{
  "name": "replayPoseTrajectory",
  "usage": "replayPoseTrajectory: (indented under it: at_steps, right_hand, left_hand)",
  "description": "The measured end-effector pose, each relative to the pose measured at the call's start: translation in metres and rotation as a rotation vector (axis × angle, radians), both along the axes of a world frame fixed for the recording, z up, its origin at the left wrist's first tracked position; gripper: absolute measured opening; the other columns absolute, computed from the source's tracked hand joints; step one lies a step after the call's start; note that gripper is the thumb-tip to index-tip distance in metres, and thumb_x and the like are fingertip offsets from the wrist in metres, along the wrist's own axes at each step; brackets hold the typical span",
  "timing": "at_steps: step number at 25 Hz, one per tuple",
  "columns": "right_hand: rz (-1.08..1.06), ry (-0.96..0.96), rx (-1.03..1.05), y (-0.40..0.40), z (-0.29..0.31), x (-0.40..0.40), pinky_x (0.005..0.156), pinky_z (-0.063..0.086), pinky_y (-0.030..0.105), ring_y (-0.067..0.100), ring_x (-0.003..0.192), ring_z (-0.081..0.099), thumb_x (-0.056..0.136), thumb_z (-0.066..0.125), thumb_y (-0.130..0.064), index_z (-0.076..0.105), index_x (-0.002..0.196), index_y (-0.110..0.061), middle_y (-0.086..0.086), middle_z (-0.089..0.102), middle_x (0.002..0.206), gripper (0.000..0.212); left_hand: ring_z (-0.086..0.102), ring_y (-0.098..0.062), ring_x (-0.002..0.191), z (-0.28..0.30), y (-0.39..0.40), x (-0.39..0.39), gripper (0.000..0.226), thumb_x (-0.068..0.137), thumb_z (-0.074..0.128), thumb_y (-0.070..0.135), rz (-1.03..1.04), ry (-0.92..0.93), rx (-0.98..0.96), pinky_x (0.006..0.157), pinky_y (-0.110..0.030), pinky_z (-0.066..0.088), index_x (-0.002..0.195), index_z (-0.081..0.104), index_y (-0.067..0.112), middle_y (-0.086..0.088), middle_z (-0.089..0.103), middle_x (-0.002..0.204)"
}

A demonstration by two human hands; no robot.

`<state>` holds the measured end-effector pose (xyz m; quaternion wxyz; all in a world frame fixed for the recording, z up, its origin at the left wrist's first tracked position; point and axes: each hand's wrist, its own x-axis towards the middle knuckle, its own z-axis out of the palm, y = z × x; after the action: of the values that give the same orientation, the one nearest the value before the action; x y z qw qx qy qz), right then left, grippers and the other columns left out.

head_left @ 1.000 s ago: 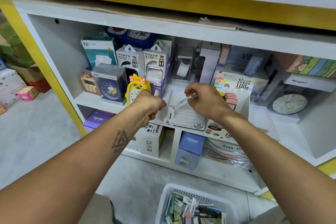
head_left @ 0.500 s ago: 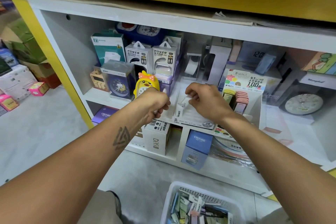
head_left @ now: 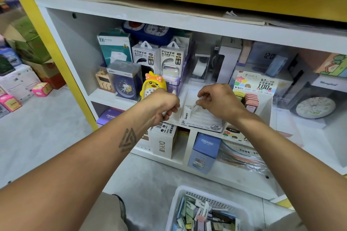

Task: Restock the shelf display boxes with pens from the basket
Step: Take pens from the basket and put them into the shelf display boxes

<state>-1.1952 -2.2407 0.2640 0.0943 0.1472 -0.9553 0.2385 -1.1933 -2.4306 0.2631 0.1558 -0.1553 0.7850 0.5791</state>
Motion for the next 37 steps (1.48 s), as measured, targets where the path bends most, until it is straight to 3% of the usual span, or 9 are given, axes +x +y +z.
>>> replayPoseTrajectory:
  at_steps: [4, 9, 16, 19, 23, 26, 29, 33, 37]
  right_hand:
    - [-0.001, -0.078, 0.037, 0.000, 0.002, -0.002, 0.078, 0.051, 0.022, 0.013, 0.083, 0.065, 0.085, 0.080, -0.023, 0.073, 0.107, -0.011, 0.000, 0.070, 0.090, 0.026]
    - [0.033, -0.012, -0.056, -0.001, 0.001, 0.002, 0.074, 0.059, 0.031, 0.004, 0.067, 0.068, 0.093, 0.070, -0.018, 0.074, 0.097, -0.012, -0.001, 0.072, 0.076, 0.009]
    - [0.078, -0.045, -0.067, -0.007, -0.008, 0.004, 0.076, 0.059, 0.031, 0.005, 0.068, 0.070, 0.095, 0.066, -0.013, 0.073, 0.107, -0.013, 0.000, 0.073, 0.075, 0.014]
    - [0.136, -0.059, 0.009, -0.007, -0.008, 0.002, 0.080, 0.055, 0.026, 0.012, 0.084, 0.071, 0.097, 0.059, -0.006, 0.073, 0.113, -0.009, 0.004, 0.075, 0.090, 0.022]
    - [0.217, -0.105, 0.236, -0.012, -0.008, 0.005, 0.096, 0.045, 0.031, 0.020, 0.111, 0.056, 0.100, 0.048, -0.006, 0.062, 0.135, -0.018, 0.002, 0.061, 0.117, 0.039]
    - [0.070, -0.149, -0.223, -0.013, 0.004, 0.007, 0.078, 0.048, 0.020, 0.015, 0.089, 0.062, 0.102, 0.049, -0.008, 0.066, 0.129, -0.019, 0.003, 0.065, 0.100, 0.033]
    - [-0.002, -0.378, -0.762, -0.010, 0.020, 0.011, 0.062, 0.056, 0.025, 0.019, 0.066, 0.069, 0.100, 0.056, -0.007, 0.072, 0.108, -0.010, 0.010, 0.072, 0.081, 0.018]
    - [0.056, -0.385, -0.758, 0.002, 0.022, 0.019, 0.063, 0.057, 0.023, 0.022, 0.068, 0.073, 0.090, 0.068, 0.002, 0.072, 0.101, -0.003, 0.008, 0.074, 0.071, 0.012]
    - [0.021, -0.264, -0.689, 0.018, 0.023, 0.017, 0.065, 0.059, 0.028, 0.023, 0.065, 0.072, 0.090, 0.069, 0.003, 0.068, 0.101, 0.000, 0.015, 0.069, 0.075, 0.012]
  left_hand:
    - [0.037, -0.016, 0.049, -0.001, -0.001, 0.000, 0.014, 0.086, 0.059, 0.004, -0.009, -0.018, -0.012, 0.045, -0.020, 0.033, 0.074, 0.054, 0.008, -0.008, 0.058, 0.063]
    - [0.037, -0.016, 0.047, -0.001, -0.001, 0.001, 0.011, 0.086, 0.059, 0.003, -0.013, -0.016, -0.001, 0.042, -0.019, 0.033, 0.075, 0.055, 0.007, -0.009, 0.058, 0.063]
    - [0.039, -0.016, 0.048, 0.001, -0.003, 0.002, 0.013, 0.085, 0.060, 0.002, 0.002, -0.025, 0.003, 0.043, -0.019, 0.035, 0.073, 0.055, 0.007, -0.009, 0.059, 0.062]
    - [0.039, -0.016, 0.050, 0.006, -0.001, 0.007, 0.005, 0.084, 0.057, 0.001, -0.016, -0.034, 0.019, 0.044, -0.020, 0.034, 0.081, 0.058, 0.004, -0.010, 0.058, 0.064]
    - [0.042, -0.016, 0.048, 0.019, 0.000, 0.016, 0.022, 0.080, 0.043, -0.001, -0.056, -0.045, 0.192, 0.047, -0.021, 0.034, 0.090, 0.062, 0.001, -0.013, 0.060, 0.074]
    - [0.048, -0.020, 0.061, 0.023, 0.007, 0.018, 0.027, 0.082, 0.042, -0.013, -0.058, 0.046, 0.257, 0.055, -0.027, 0.038, 0.095, 0.063, -0.003, -0.018, 0.060, 0.085]
    - [0.059, -0.025, 0.084, 0.021, 0.013, 0.019, 0.034, 0.083, 0.050, -0.021, -0.114, 0.143, 0.229, 0.064, -0.029, 0.050, 0.111, 0.065, -0.007, -0.020, 0.067, 0.099]
    - [0.067, -0.029, 0.089, 0.013, 0.016, 0.017, 0.038, 0.080, 0.065, -0.016, -0.152, 0.280, 0.117, 0.081, -0.036, 0.058, 0.115, 0.065, -0.003, -0.017, 0.070, 0.099]
    - [0.064, -0.024, 0.101, 0.003, 0.015, 0.010, 0.042, 0.079, 0.069, -0.004, -0.238, 0.440, -0.389, 0.091, -0.039, 0.054, 0.117, 0.067, 0.013, -0.006, 0.066, 0.109]
